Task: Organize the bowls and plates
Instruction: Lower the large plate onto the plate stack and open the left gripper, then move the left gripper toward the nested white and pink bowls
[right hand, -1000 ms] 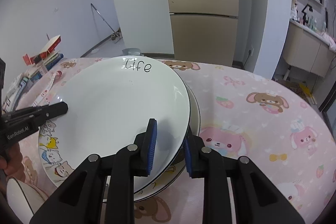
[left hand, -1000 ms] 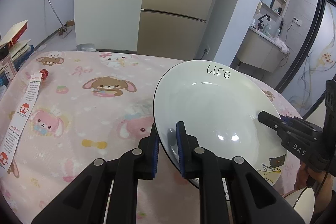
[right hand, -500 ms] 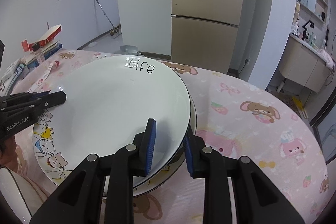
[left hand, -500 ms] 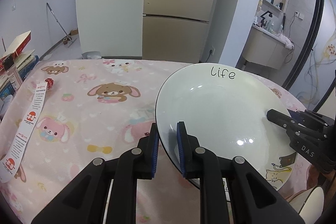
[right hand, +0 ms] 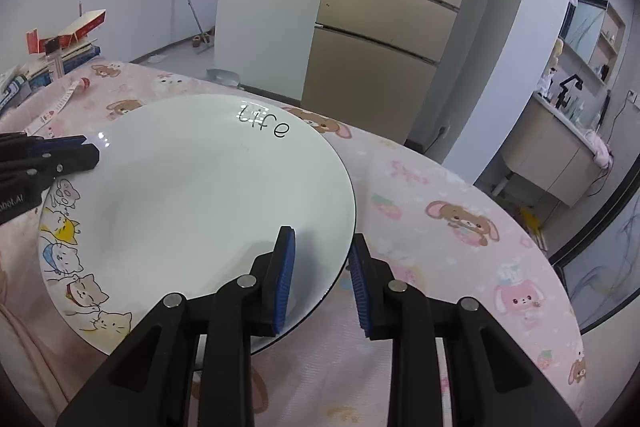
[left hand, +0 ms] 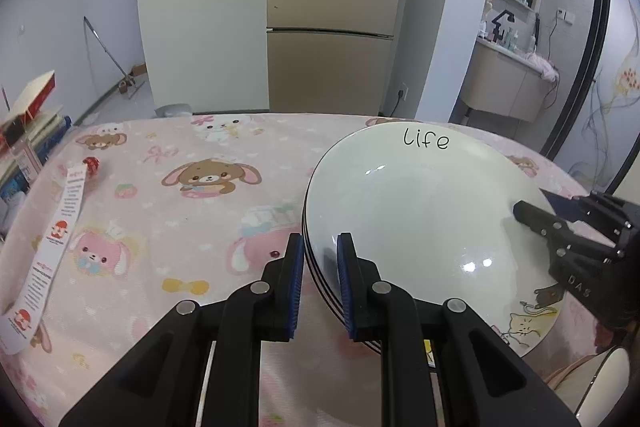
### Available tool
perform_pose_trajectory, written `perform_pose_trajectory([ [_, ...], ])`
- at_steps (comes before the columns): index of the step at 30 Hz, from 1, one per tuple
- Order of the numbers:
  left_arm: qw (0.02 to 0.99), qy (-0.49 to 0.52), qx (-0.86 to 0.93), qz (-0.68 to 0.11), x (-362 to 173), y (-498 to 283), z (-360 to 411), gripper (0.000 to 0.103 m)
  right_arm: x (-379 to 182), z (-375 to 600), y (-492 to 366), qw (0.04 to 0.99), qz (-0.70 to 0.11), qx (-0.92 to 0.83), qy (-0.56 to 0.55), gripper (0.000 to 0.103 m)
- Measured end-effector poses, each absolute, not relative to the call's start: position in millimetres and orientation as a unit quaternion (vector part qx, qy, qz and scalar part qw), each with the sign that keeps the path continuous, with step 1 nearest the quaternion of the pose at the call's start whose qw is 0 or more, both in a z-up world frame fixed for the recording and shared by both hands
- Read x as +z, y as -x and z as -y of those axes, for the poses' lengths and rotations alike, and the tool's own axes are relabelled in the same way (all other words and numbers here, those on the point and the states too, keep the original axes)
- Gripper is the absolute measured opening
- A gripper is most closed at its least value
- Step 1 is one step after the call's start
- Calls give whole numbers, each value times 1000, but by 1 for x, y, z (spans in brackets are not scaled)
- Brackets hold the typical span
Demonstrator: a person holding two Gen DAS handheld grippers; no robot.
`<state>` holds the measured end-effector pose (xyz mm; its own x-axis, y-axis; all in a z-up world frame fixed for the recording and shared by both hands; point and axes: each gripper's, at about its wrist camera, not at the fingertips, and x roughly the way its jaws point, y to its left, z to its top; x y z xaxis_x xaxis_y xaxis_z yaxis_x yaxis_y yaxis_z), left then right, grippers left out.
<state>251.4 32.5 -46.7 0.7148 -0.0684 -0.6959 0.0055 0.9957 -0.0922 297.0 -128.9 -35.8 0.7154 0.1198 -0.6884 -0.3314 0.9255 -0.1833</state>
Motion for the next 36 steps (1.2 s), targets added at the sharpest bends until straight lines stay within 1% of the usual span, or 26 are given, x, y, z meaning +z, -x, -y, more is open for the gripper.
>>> perform_pose_trajectory([
  [2,924,52,-21,-379,-46,-251,-34,18,-35,130,-296,916,-354,122,149,28],
  [3,923,56,-22,-380,-46,-251,-35,18,-35,128,-294,916,-351,118,155,31],
  [4,923,56,-20,-379,-45,-251,-36,18,-34,128,-293,916,-349,114,162,38],
  [5,925,56,-17,-376,-44,-250,-36,18,-34,127,-292,916,-347,111,166,43],
  [7,928,60,-13,-367,-40,-248,-39,18,-33,127,-290,918,-343,115,164,63],
  [9,932,65,-13,-357,-36,-246,-42,19,-31,127,-289,920,-337,112,164,69],
  [10,933,67,-13,-353,-34,-246,-42,25,-29,128,-289,921,-336,116,161,69],
  [11,934,70,-15,-349,-32,-245,-43,34,-28,129,-289,921,-336,121,153,69],
  [12,935,72,-16,-347,-31,-244,-44,69,-27,131,-290,922,-336,125,144,70],
  [13,936,76,-16,-343,-30,-243,-44,103,-26,133,-290,923,-336,128,135,73],
  [17,947,77,2,-312,-20,-237,-46,103,-19,144,-289,933,-319,136,93,83],
  [19,949,71,7,-306,-18,-236,-46,103,-16,149,-288,939,-307,136,77,95],
  [22,949,67,3,-308,-17,-236,-45,103,-13,153,-289,942,-298,146,55,102],
  [25,952,58,2,-301,-13,-234,-42,103,-9,154,-287,947,-284,145,47,102],
  [32,960,56,0,-275,5,-224,-42,103,13,158,-274,965,-221,132,37,102],
  [36,966,54,-1,-252,25,-215,-42,103,34,159,-268,971,-197,135,28,102],
])
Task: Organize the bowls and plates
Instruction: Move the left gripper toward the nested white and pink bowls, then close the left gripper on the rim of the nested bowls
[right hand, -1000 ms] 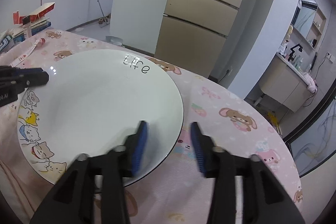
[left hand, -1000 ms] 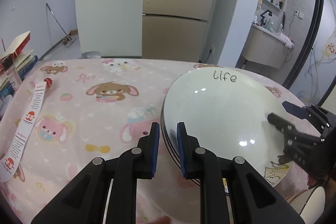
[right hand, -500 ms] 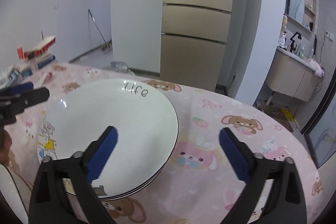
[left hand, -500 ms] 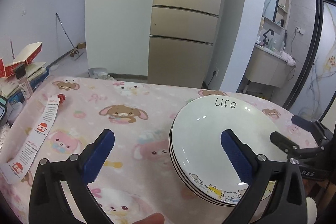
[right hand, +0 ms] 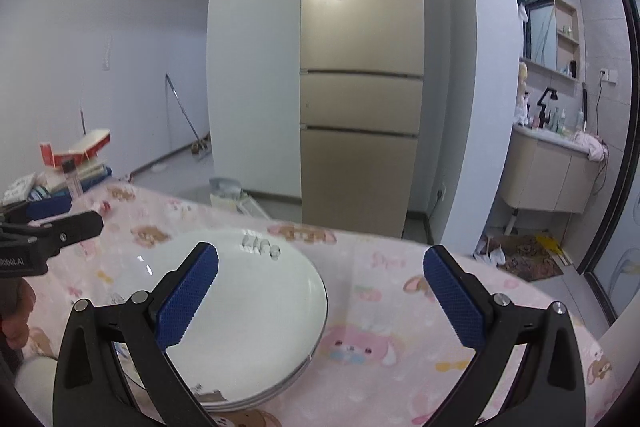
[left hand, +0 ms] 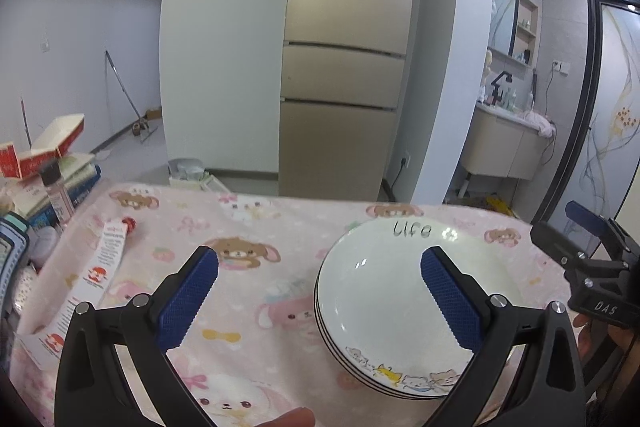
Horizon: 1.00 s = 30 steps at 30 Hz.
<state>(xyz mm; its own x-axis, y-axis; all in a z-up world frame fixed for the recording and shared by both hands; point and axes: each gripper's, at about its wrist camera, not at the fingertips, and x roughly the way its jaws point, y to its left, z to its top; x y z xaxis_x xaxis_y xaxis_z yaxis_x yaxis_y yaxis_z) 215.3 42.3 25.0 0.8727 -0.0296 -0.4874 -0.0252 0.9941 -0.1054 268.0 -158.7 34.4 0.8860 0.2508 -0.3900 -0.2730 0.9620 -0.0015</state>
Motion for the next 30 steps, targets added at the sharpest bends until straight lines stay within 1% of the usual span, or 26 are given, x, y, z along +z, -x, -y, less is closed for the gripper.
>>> perform_pose_trajectory([
  [4,973,63,-6,-222,53,-199,-43,103,69,164,-254,971,-167,170,-20,102],
  [7,979,71,-15,-189,84,-177,-45,103,95,164,-237,967,-145,202,-57,102],
  [12,981,65,-58,-175,114,-140,-38,103,133,154,-203,963,-124,234,-49,102],
  [15,977,58,-83,-188,120,-121,-32,103,141,144,-184,950,-149,275,-17,102],
  [19,968,69,-114,-211,119,-97,-28,103,133,144,-156,940,-178,289,19,102],
  [26,946,81,-166,-266,97,-72,-18,103,92,162,-135,923,-245,298,-4,102],
  [30,938,74,-168,-295,73,-67,-13,103,62,168,-132,916,-273,294,-9,102],
])
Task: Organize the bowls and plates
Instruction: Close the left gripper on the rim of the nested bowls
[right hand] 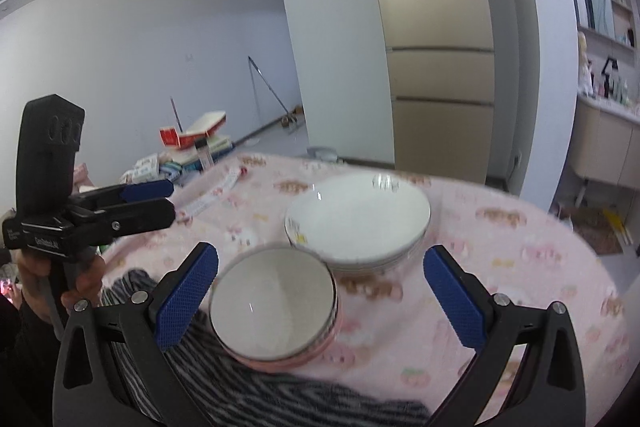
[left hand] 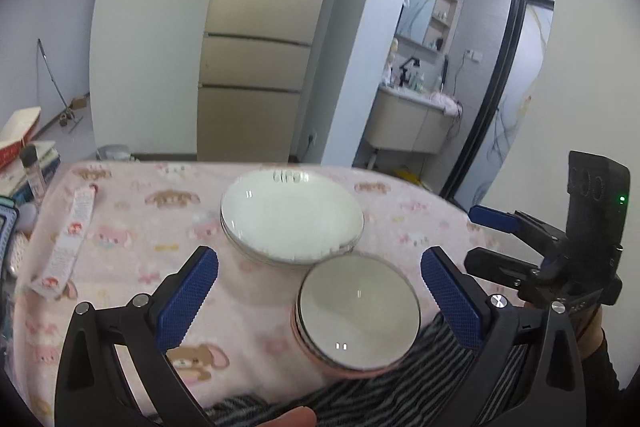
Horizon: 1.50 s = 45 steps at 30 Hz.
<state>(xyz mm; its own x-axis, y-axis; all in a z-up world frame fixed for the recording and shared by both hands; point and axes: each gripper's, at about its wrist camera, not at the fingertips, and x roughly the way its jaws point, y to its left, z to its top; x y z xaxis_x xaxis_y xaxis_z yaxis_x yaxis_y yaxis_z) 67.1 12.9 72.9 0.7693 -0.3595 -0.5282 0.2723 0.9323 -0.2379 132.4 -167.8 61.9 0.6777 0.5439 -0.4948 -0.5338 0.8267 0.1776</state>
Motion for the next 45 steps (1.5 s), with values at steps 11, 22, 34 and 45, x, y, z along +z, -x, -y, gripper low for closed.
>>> perform_pose_trajectory([
  [11,911,89,-153,-373,14,-89,-5,103,-3,174,-153,890,-346,290,-69,102],
  [22,888,124,-150,-418,-26,-108,-6,97,-31,164,-163,867,-389,305,-68,102],
  [34,891,128,-151,-408,-29,-105,-7,60,-33,152,-161,859,-398,318,-48,78],
  [45,863,142,-152,-460,-41,-121,2,43,-36,131,-170,852,-424,305,-5,77],
])
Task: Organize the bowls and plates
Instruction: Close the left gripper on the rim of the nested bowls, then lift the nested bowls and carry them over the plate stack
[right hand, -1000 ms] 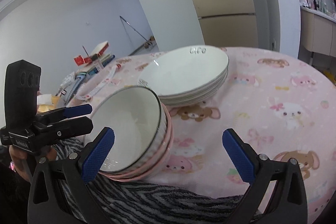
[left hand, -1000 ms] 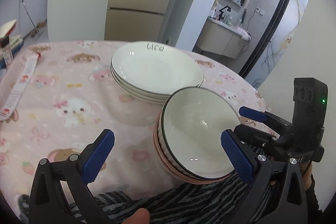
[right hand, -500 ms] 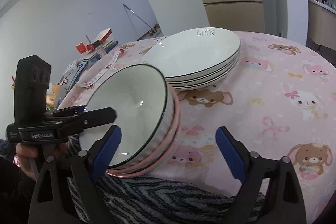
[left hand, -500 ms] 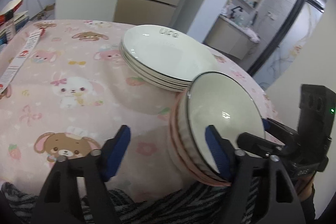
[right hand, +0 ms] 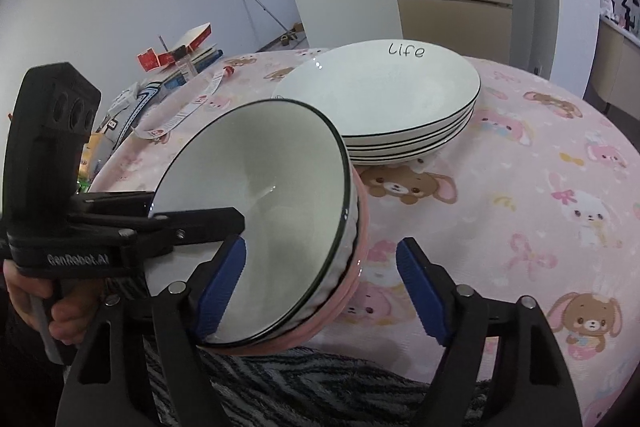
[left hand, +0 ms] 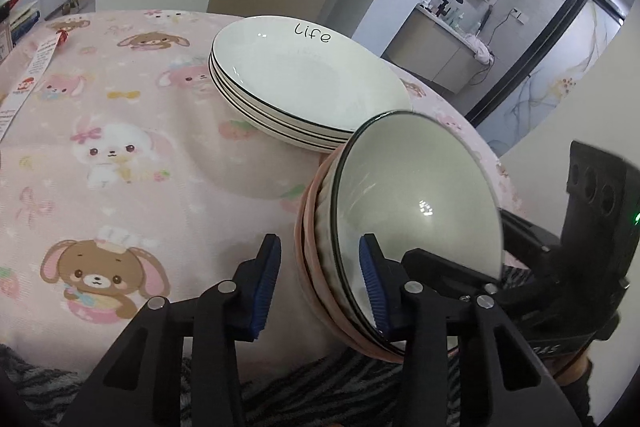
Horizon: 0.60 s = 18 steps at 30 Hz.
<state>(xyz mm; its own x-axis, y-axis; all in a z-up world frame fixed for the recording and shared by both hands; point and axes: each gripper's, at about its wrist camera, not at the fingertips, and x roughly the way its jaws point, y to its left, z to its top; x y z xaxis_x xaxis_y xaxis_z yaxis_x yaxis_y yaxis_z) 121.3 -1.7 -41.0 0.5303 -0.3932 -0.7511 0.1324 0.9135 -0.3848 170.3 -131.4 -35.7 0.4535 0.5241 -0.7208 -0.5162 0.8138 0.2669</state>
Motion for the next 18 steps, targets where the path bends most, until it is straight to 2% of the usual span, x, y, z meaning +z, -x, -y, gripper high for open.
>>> perform_pose_trajectory([
  [3,867,133,-163,-452,-41,-120,6,37,-40,136,-174,845,-433,314,-27,77],
  [8,869,141,-167,-444,-43,-118,4,36,-47,141,-177,828,-443,339,-58,77],
  [14,876,131,-165,-433,-41,-113,7,34,-50,139,-174,814,-444,366,-73,65],
  [18,878,128,-165,-431,-41,-112,8,34,-49,137,-172,816,-441,367,-71,64],
])
